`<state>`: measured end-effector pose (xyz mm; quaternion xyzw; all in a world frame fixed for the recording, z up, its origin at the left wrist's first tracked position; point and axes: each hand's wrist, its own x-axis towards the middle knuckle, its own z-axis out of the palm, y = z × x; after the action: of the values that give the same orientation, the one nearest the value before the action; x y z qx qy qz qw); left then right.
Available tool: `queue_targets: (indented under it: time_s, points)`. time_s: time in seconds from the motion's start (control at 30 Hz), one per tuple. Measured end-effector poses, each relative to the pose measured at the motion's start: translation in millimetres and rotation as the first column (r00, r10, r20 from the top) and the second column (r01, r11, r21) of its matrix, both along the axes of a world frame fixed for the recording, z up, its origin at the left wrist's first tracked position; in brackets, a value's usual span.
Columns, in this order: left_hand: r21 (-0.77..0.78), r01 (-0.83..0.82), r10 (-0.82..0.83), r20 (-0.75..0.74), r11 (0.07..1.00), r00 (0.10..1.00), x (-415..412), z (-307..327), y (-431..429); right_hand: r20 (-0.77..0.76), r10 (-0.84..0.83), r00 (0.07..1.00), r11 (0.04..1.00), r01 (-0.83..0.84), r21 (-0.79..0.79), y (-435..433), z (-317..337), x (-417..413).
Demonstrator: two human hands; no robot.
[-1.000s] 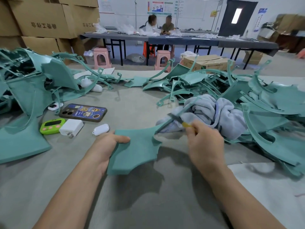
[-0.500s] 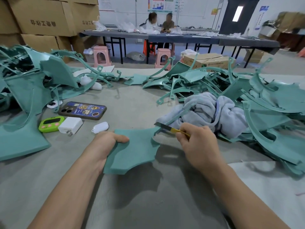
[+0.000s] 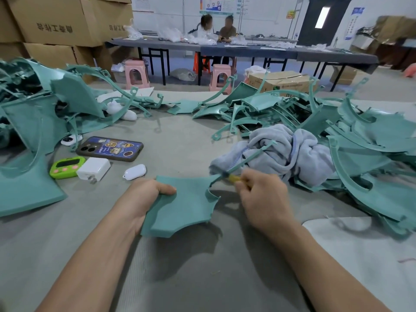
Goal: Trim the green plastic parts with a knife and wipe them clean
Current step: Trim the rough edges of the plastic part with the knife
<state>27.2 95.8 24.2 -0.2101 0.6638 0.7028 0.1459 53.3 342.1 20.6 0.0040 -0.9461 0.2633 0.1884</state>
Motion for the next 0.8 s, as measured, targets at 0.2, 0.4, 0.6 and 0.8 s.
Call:
queue_targets:
  time_s: [0.2,0.4,0.6,0.8]
  points:
    - [-0.049,-0.01,0.008,-0.032,0.999,0.999,-1.6,0.2,4.8,-0.05,-0.264,0.963,0.956,0.255,-0.145,31.5,9.6,-4.7]
    - [0.008,-0.002,0.002,-0.004,1.0,1.0,-2.1,-0.7,-0.7,0.019,-0.034,0.999,0.999,0.035,-0.023,6.7,0.1,-5.7]
    - [-0.031,-0.03,0.028,-0.066,0.999,0.997,-1.7,-1.3,3.5,-0.115,-0.132,0.985,0.96,0.098,-0.263,27.0,1.5,-4.5]
    - [0.081,0.047,-0.041,-0.081,0.996,0.996,2.2,0.0,1.2,0.002,0.253,0.967,0.904,-0.236,-0.356,7.5,-6.7,-0.8]
